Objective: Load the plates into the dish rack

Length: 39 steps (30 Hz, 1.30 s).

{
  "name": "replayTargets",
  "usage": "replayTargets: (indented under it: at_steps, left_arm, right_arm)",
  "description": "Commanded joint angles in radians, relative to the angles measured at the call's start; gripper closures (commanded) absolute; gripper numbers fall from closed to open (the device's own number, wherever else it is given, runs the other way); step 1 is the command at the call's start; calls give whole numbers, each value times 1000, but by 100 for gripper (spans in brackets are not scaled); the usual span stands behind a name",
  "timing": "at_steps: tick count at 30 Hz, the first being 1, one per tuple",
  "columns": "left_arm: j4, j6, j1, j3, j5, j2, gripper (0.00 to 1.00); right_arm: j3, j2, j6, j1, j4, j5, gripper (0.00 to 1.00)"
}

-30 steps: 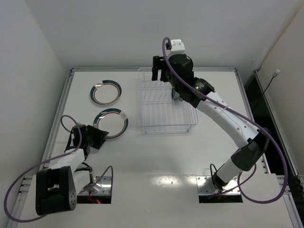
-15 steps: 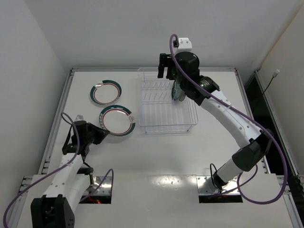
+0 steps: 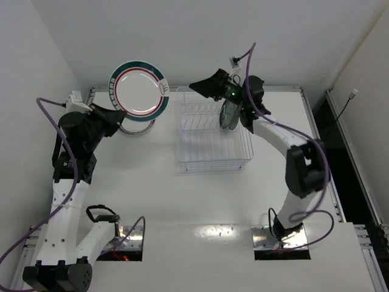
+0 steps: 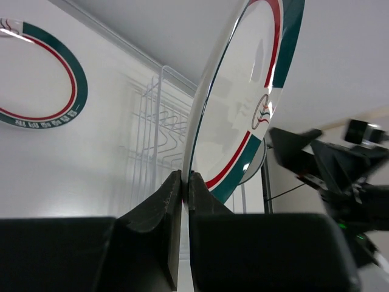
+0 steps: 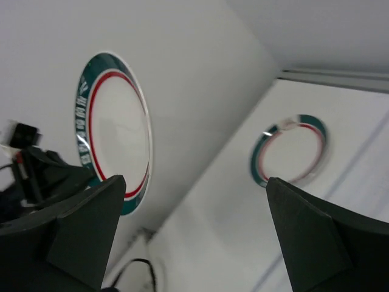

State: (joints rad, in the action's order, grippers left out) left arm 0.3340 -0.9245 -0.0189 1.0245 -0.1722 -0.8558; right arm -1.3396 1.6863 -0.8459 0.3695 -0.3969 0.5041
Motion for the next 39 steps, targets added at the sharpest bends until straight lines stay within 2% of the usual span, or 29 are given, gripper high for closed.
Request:
replayTargets:
  at_steps: [1,3,4,12,18,23,28,29,30,31,32,33,34,35,36,37,38,39]
  left_arm:
    - [-38,19,7,29,-50,-2,100]
    - [-27,19,7,20,-50,11,100]
    - [-27,19,7,20,-50,11,100]
    - [-84,-11,7,-7,-101,20,100]
    - [-130,-40,16,-64,-130,11,100]
    - [-182,-73,48,-112,-130,20,100]
    - [-207,-73,95,-112,-121,29,100]
    - [-207,-73,96,-112,-112,29,100]
    - [-207,-73,109,-112,-112,29,100]
    - [-217,-73,122,-112,-99,29,100]
    - [-217,-73,122,-112,-99,29,98]
    - [-217,-63,122,-112,-99,29,91]
    - [-205,-53,122,-112,-78,29,48]
    - [-187,-37,122,-97,-55,29,23]
    - [-99,4,122,-75,-18,29,4]
    - [-55,38,122,-25,58,18,0]
    - [-9,71,122,3,101,18,0]
    - [85,104,122,29,155,5,0]
  right_arm:
    - [63,177,-657,-18,-874,346,1]
    - [91,239,-734,-18,-1050,333,1]
    - [91,249,-745,-18,-1062,333,1]
    - [4,308,-745,19,-1048,399,1]
    - [-36,377,-748,75,-1027,389,1]
    - [-115,418,-748,127,-976,398,6]
    - [-124,438,-748,137,-962,398,10]
    - [-124,438,-748,137,-962,398,16]
    - [-134,449,-748,137,-962,398,45]
    - [-135,449,-748,137,-962,398,66]
    - [-135,449,-748,137,-962,398,82]
    - [-112,435,-731,137,-950,383,100]
    - [-96,417,-710,126,-892,383,100]
    - [-78,394,-675,114,-834,366,100]
    - [-31,316,-556,105,-762,352,100]
    - [-4,264,-473,105,-669,296,100]
    - [34,204,-376,88,-406,251,100]
    - [34,144,-161,79,-246,114,100]
